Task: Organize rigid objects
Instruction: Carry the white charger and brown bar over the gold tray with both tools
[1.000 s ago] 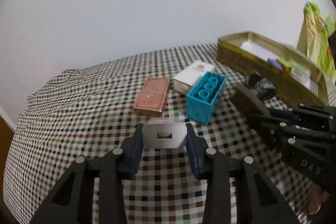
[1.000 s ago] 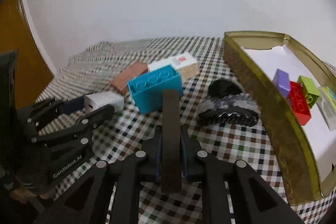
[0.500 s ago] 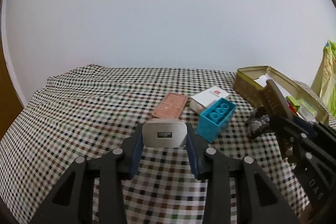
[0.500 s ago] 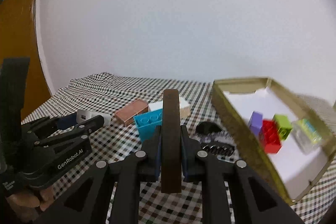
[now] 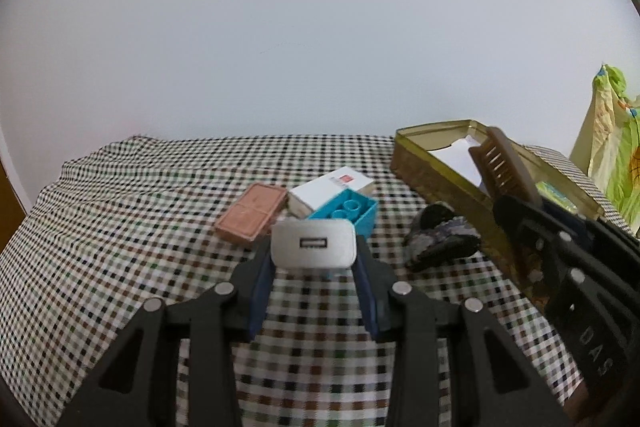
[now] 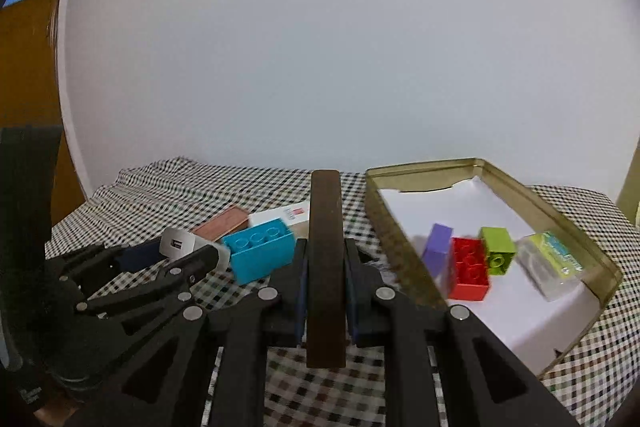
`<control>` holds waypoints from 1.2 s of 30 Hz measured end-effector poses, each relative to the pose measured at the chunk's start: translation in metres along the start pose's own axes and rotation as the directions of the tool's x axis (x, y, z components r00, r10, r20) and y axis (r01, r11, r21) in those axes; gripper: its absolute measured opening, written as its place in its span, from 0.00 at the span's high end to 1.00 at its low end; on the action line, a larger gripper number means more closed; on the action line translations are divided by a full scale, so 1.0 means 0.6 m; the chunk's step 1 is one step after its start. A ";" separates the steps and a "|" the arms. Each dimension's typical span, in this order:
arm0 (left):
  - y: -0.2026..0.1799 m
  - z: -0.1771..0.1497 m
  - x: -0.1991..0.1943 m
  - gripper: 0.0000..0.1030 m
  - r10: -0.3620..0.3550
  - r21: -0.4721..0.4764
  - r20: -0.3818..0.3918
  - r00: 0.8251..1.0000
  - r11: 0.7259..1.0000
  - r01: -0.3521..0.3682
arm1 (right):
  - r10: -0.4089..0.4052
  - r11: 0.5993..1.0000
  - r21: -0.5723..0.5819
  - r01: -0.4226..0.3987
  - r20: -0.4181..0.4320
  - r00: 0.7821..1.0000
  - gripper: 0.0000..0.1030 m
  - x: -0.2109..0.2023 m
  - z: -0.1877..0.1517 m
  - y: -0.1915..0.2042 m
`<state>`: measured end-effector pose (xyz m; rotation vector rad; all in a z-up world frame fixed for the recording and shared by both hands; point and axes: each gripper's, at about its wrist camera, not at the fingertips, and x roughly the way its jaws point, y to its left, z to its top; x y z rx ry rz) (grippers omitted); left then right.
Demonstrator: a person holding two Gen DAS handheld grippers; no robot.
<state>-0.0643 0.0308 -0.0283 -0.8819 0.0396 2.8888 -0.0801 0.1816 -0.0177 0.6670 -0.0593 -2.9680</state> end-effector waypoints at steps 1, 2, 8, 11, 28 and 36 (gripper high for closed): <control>-0.004 0.001 0.000 0.64 -0.001 0.003 0.003 1.000 1.000 0.001 | -0.004 1.000 0.006 0.004 0.004 1.000 0.83 -0.003 0.000 -0.005; -0.009 0.001 -0.001 0.64 -0.003 0.005 0.006 1.000 1.000 0.003 | -0.008 1.000 0.013 0.008 0.006 1.000 0.83 -0.005 0.000 -0.011; -0.024 0.008 -0.008 0.64 0.012 0.004 0.051 0.999 1.000 -0.013 | -0.029 0.999 0.038 0.028 0.029 0.999 0.83 -0.015 0.005 -0.048; -0.032 0.013 -0.012 0.64 0.015 0.003 0.077 0.997 1.000 -0.016 | -0.035 0.998 0.048 0.033 0.040 0.999 0.83 -0.019 0.006 -0.058; -0.117 0.045 -0.012 0.64 -0.090 0.071 0.147 0.985 0.994 0.080 | -0.116 0.987 0.117 0.106 0.082 0.990 0.83 -0.023 0.014 -0.137; -0.170 0.057 0.005 0.64 -0.149 0.115 0.129 0.980 0.984 0.135 | -0.178 0.972 0.168 0.163 0.079 0.981 0.83 -0.020 0.013 -0.184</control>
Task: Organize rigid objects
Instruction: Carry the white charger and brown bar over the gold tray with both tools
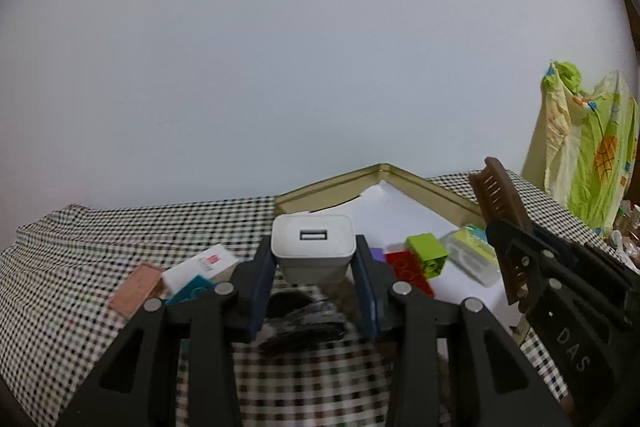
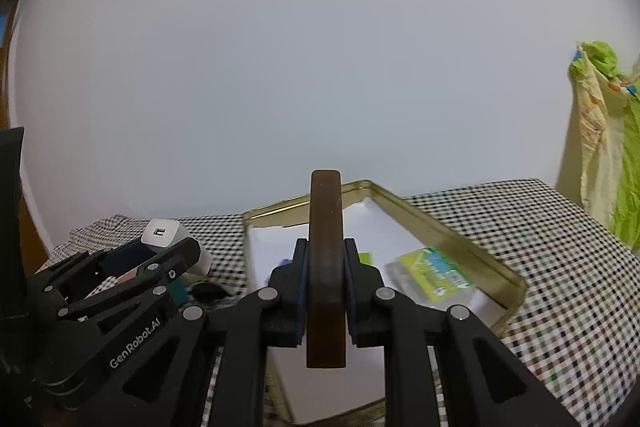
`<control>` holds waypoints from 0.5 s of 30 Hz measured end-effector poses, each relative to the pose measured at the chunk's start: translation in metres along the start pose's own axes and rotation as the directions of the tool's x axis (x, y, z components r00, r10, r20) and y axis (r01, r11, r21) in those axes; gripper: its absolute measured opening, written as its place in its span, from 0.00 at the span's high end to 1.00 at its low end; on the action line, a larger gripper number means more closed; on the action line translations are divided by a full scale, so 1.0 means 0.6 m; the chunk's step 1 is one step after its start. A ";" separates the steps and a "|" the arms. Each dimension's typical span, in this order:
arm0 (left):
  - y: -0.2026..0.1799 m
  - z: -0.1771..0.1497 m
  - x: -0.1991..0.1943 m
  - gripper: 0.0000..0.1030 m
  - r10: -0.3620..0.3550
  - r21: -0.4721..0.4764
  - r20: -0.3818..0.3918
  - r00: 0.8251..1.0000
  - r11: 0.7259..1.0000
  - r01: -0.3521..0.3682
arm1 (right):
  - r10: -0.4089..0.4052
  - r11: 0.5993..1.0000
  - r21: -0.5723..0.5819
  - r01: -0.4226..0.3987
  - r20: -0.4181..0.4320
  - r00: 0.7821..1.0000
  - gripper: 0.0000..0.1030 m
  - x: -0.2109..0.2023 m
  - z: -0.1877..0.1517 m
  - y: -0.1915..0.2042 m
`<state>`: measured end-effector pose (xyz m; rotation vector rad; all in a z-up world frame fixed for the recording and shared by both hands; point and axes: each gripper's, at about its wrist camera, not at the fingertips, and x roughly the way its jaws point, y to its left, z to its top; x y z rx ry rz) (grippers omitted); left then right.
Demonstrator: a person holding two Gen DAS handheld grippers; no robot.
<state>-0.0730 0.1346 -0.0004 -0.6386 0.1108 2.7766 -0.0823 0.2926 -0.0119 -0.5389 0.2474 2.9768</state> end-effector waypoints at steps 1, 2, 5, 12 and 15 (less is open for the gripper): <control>-0.006 0.001 0.003 0.64 -0.005 0.008 0.000 1.000 1.000 0.005 | -0.008 1.000 0.010 0.008 0.000 1.000 0.83 0.001 0.001 -0.007; -0.011 0.001 0.002 0.64 -0.010 0.016 0.000 1.000 1.000 0.010 | -0.013 1.000 0.019 0.013 -0.001 1.000 0.83 0.002 0.002 -0.013; -0.027 0.000 0.008 0.64 -0.029 0.038 -0.003 1.000 0.999 0.029 | -0.039 0.998 0.040 0.038 0.001 0.999 0.83 0.002 0.003 -0.028; -0.052 0.007 0.017 0.64 -0.087 0.059 -0.010 0.996 0.994 0.087 | -0.099 0.993 0.058 0.098 0.004 0.995 0.83 0.002 0.007 -0.050; -0.065 0.011 0.025 0.64 -0.111 0.078 -0.017 0.994 0.991 0.112 | -0.124 0.991 0.059 0.124 -0.003 0.992 0.83 -0.002 0.006 -0.053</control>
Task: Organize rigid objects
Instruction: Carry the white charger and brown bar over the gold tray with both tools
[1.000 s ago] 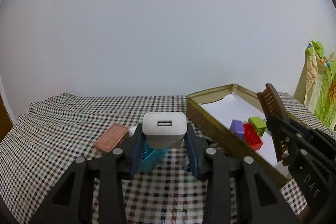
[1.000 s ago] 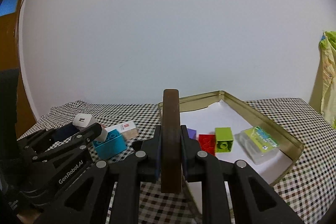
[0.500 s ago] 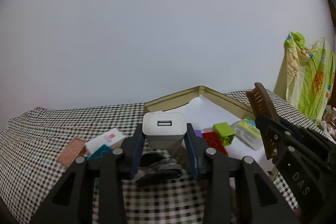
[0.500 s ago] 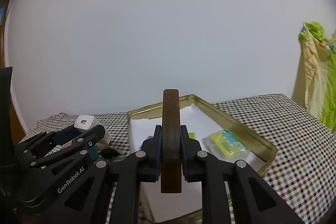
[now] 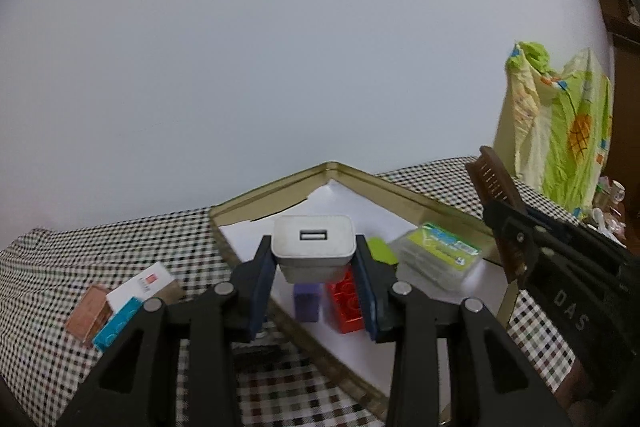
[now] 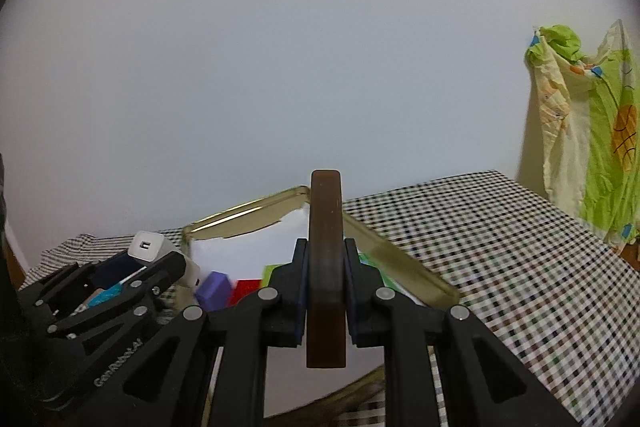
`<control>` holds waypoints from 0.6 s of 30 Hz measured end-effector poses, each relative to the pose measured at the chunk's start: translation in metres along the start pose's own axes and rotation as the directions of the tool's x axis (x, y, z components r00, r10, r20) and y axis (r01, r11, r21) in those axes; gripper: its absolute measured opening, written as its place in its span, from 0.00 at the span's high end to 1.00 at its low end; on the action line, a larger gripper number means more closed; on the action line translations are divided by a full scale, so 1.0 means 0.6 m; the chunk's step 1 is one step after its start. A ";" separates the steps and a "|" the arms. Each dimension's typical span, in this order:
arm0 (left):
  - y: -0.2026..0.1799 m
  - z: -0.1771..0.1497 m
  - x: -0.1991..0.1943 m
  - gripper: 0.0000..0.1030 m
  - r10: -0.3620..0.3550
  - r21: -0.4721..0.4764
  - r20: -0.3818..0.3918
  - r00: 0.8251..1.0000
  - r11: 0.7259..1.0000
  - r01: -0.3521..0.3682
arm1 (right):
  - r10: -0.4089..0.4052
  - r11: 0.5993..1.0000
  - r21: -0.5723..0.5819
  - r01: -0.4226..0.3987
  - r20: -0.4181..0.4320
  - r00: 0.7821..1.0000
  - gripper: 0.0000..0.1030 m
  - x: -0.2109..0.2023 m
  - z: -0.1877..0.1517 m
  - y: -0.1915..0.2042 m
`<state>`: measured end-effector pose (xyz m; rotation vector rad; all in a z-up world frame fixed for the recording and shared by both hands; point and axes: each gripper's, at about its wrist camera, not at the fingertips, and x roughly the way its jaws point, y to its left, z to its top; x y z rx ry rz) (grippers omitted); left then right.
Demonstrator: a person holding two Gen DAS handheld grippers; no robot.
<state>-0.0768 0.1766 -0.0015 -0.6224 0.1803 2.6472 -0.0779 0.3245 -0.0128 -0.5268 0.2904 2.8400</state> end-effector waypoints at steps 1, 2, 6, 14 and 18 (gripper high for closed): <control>-0.004 0.001 0.004 0.64 -0.010 0.008 -0.004 1.000 1.000 0.010 | -0.013 1.000 0.004 0.013 -0.005 1.000 0.83 0.003 -0.001 -0.003; -0.008 0.001 0.007 0.64 -0.019 0.015 -0.009 1.000 1.000 0.019 | -0.024 1.000 0.009 0.024 -0.009 1.000 0.83 -0.005 -0.001 -0.001; -0.019 0.001 0.023 0.64 -0.040 0.040 -0.028 0.999 0.998 0.041 | -0.058 0.998 0.016 0.059 -0.029 0.998 0.83 -0.008 -0.004 0.003; -0.027 -0.004 0.049 0.64 -0.058 0.071 -0.064 0.996 0.996 0.062 | -0.107 0.994 -0.005 0.107 -0.074 0.991 0.83 0.007 -0.018 0.007; -0.028 -0.002 0.060 0.64 -0.060 0.085 -0.072 0.996 0.994 0.066 | -0.123 0.992 0.014 0.125 -0.097 0.988 0.83 0.021 -0.017 -0.003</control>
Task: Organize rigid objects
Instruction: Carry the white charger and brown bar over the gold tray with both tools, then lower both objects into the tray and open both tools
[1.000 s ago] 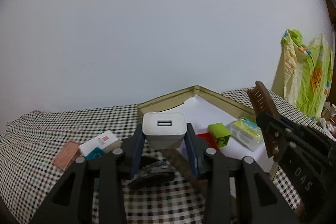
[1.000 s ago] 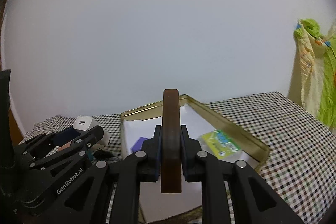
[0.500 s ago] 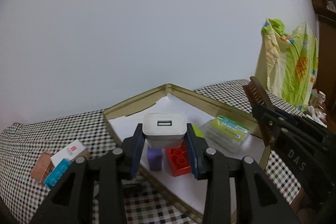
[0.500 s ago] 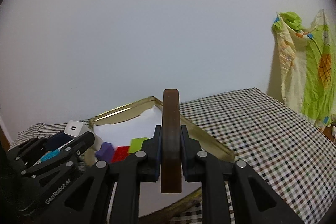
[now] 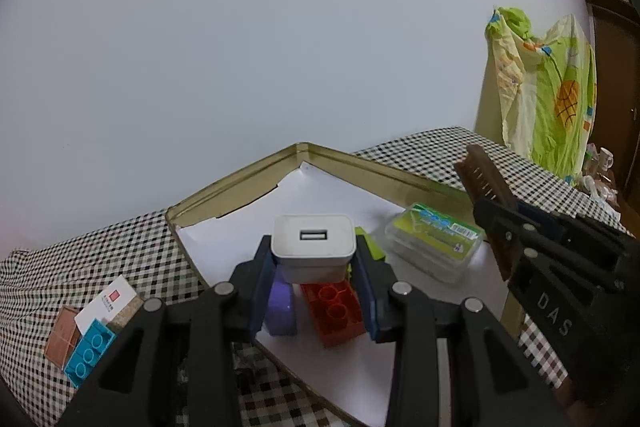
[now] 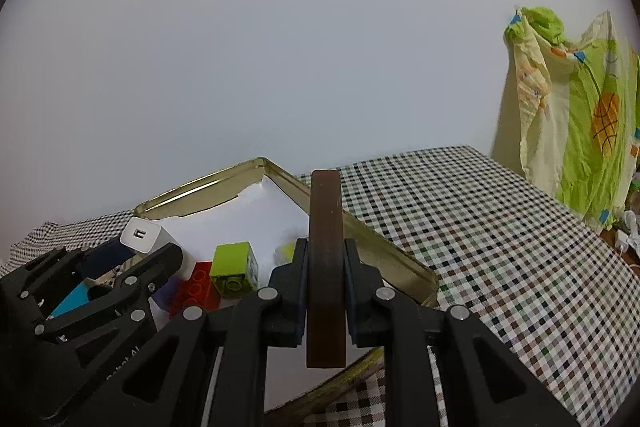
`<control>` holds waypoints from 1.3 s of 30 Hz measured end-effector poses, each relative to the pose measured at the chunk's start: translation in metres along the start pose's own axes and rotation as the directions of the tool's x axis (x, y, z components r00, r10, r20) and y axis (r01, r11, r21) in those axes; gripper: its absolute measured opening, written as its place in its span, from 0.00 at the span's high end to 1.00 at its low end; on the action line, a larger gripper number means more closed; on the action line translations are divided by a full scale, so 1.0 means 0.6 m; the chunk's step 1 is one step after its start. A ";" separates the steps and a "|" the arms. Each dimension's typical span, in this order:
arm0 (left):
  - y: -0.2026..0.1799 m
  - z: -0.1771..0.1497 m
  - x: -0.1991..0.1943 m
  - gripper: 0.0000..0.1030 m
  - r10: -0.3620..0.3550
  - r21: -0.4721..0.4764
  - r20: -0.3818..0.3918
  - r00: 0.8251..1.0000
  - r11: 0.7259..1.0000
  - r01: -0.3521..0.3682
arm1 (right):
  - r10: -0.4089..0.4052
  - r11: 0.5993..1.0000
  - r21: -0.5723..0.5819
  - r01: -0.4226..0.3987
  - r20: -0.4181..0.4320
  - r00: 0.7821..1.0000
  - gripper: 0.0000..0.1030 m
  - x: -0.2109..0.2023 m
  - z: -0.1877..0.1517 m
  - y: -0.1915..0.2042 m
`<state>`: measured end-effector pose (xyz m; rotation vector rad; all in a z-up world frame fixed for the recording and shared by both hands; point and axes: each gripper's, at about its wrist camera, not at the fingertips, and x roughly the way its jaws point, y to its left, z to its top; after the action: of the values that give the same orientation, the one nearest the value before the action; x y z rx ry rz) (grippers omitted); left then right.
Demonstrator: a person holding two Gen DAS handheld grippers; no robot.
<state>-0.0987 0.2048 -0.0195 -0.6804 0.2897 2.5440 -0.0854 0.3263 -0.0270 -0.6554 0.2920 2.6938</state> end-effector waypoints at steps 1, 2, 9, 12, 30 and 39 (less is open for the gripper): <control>-0.001 0.001 0.002 0.64 -0.001 0.005 0.000 1.000 1.000 0.001 | -0.006 1.000 0.004 0.006 -0.004 1.000 0.83 -0.001 -0.002 0.002; -0.001 0.001 0.004 0.64 0.000 0.009 -0.001 1.000 1.000 0.000 | -0.008 1.000 0.007 0.008 -0.008 1.000 0.83 0.000 -0.004 0.002; -0.009 -0.002 0.019 0.64 -0.002 0.045 -0.016 1.000 0.999 0.003 | -0.017 1.000 0.006 0.017 -0.049 0.999 0.83 0.026 0.002 -0.006; -0.013 -0.004 0.021 0.64 0.010 0.062 -0.010 1.000 0.998 -0.010 | -0.021 1.000 0.005 0.021 -0.068 0.997 0.83 0.033 0.002 -0.007; -0.019 -0.004 0.021 0.64 0.037 0.070 -0.010 0.999 0.997 -0.036 | 0.035 0.999 0.022 -0.032 -0.137 0.990 0.83 0.058 -0.004 -0.006; -0.015 -0.005 0.030 0.64 0.025 0.055 -0.046 0.999 0.998 -0.022 | 0.085 0.996 0.032 -0.081 -0.147 0.985 0.83 0.063 -0.006 -0.006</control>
<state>-0.1065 0.2187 -0.0318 -0.7209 0.3839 2.5352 -0.1138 0.3394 -0.0487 -0.8554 0.4008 2.7195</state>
